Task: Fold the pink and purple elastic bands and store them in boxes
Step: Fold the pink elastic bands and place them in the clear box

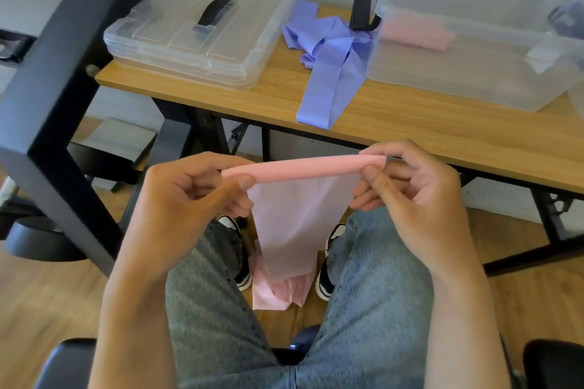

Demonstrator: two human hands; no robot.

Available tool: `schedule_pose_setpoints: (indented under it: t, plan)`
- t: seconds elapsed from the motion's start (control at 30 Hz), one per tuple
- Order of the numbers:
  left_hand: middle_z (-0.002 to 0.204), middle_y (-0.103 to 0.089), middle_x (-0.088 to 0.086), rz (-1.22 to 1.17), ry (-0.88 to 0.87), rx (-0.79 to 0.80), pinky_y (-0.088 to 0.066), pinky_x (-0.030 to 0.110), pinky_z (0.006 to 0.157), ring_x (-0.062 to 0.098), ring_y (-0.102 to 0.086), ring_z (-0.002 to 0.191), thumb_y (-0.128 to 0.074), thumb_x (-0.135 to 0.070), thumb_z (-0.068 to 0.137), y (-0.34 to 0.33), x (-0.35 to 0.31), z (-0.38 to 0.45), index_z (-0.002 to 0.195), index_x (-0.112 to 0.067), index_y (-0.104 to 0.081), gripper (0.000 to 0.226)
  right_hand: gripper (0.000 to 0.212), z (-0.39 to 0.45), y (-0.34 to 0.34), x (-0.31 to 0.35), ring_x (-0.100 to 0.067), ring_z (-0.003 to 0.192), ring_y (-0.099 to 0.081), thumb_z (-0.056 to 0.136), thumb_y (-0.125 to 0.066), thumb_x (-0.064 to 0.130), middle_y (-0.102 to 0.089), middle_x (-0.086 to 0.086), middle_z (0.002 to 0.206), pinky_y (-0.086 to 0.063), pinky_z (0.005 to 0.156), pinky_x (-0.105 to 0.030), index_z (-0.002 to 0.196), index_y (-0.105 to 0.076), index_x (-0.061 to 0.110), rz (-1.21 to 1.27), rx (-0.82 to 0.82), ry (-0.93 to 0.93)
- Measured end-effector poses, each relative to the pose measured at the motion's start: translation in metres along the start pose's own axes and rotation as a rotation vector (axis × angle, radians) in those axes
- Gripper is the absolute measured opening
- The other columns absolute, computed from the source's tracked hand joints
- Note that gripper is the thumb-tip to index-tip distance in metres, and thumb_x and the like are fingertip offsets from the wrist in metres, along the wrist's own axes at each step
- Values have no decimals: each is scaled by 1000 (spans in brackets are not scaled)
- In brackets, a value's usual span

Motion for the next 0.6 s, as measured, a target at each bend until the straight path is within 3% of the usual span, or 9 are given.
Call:
schedule_pose_setpoints:
  t: [0.1, 0.2, 0.37, 0.47, 0.6]
  plan:
    - [92, -80, 3, -33, -29, -41, -64, 29, 73, 22, -78, 79, -74, -8, 83, -1, 1, 4, 118, -9, -72, 35, 17, 4, -2, -1, -26, 85, -79, 97, -66, 4, -79, -9, 93, -63, 76, -34, 113, -69, 9, 159, -16, -34]
    - [99, -80, 2, -97, -19, -64, -63, 28, 78, 21, -79, 86, -74, -14, 81, -1, 4, 8, 117, -11, -71, 37, 19, 7, -4, 0, -28, 85, -79, 94, -66, 15, -80, -10, 94, -64, 77, -33, 110, -70, 7, 225, -31, -55]
    - [96, -80, -2, -49, -17, -109, -64, 27, 74, 20, -79, 83, -73, -13, 83, 3, 11, 14, 112, -12, -72, 29, 16, 13, -5, -7, -23, 86, -80, 93, -67, 12, -81, -3, 96, -63, 74, -29, 109, -72, 13, 174, -26, -60]
    - [100, -79, -10, 49, -43, -86, -59, 14, 73, 8, -77, 83, -77, -7, 79, 5, 11, 16, 120, -14, -69, 43, 37, 16, -3, -11, -15, 91, -78, 85, -74, 13, -81, 6, 101, -62, 80, -24, 120, -70, 24, 154, -25, -92]
    - [107, -75, -17, 97, -50, -54, -56, 9, 73, 2, -75, 86, -77, -11, 76, 5, 12, 18, 123, -16, -67, 48, 35, 17, -1, -14, -9, 90, -78, 84, -76, 3, -80, 15, 100, -60, 82, -19, 111, -74, 25, 64, -46, -53]
Point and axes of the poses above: each hand's wrist, its own z-axis towards the middle knuckle, its own y-axis out of the back of the hand, x = y × z, the point moved 4 cm from there along z, towards the middle knuckle
